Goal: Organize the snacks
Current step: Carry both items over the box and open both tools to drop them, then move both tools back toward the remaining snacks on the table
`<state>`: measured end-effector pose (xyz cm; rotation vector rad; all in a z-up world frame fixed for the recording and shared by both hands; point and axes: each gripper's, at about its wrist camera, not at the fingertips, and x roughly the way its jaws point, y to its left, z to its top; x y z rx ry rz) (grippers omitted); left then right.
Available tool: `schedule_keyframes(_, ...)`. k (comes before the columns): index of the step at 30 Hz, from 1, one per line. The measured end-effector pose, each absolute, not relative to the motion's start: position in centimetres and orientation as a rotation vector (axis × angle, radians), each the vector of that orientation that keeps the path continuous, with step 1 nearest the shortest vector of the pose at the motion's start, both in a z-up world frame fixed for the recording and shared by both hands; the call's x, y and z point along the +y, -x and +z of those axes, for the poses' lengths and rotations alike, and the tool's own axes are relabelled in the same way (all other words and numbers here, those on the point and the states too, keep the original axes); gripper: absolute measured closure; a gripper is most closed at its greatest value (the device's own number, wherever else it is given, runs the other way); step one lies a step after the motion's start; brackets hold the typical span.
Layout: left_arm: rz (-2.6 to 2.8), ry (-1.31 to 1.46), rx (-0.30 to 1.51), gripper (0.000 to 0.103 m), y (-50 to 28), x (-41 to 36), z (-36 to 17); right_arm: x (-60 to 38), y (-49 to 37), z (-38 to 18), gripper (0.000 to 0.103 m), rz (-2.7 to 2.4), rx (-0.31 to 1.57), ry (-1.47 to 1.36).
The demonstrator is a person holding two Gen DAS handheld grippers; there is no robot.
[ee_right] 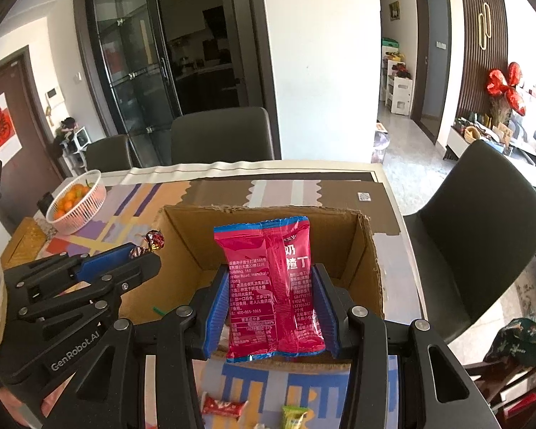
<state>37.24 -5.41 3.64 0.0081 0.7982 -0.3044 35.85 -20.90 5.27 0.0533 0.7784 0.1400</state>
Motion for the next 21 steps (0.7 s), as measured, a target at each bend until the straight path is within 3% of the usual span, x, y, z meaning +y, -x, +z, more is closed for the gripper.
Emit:
schedule_keyframes(4, -0.294, -0.036, 0.763, 0.061, -36.2, -5.5, 4.1, -21.4, -35.7, 5.0, 0.046, 0.103, 0.769, -0.065)
schedule_keyframes(21, -0.32, -0.112, 0.681, 0.056, -29.2, -5.6, 5.5, -22.0, -29.5, 6.6, 0.046, 0.104, 0.717, -0.039)
